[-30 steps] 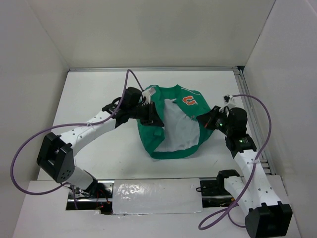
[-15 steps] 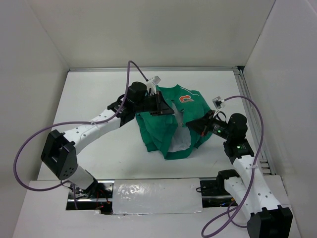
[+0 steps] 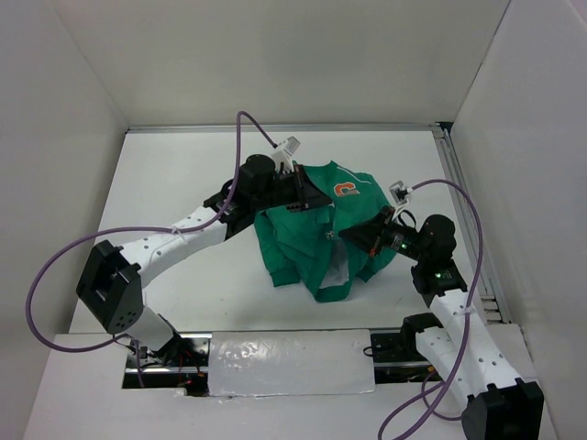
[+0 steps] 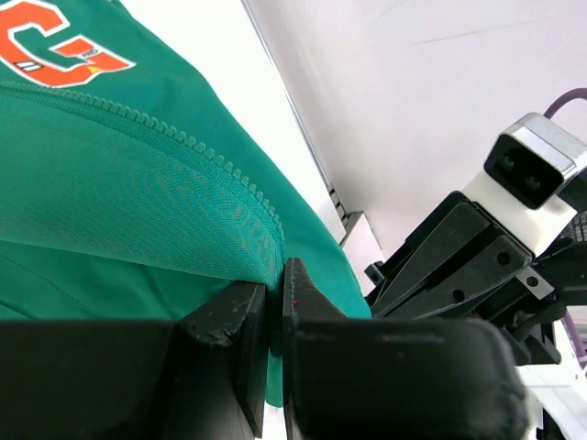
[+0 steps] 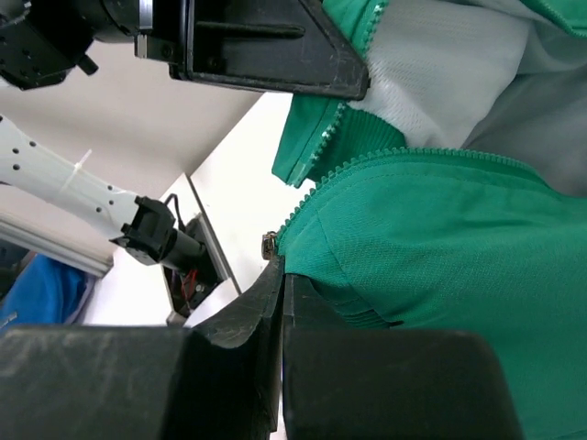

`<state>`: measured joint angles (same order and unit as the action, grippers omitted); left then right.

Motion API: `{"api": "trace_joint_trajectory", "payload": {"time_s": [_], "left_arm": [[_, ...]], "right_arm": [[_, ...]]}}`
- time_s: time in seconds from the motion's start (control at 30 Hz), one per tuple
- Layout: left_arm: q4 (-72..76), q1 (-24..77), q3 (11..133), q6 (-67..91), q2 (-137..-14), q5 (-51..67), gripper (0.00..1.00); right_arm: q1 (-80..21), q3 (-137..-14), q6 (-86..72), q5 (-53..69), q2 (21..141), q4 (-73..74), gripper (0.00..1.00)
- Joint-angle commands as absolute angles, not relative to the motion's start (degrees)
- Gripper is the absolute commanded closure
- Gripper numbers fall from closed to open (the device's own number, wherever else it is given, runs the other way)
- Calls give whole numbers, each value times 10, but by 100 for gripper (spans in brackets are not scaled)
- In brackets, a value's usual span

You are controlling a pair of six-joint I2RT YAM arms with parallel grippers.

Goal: Zip up the jacket

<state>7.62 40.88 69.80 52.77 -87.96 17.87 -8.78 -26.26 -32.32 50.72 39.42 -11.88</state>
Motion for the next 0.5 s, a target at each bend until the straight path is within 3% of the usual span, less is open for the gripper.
{"api": "trace_joint_trajectory", "payload": {"time_s": [0.0,0.47], "left_arm": [[132,417,691,538,-853,170,100],[149,430,664,550,-827,161,100]], "right_arm": [[-96,-253,-352,492,377,-197,100],[-102,-239,-381,453,382,-236,100]]}}
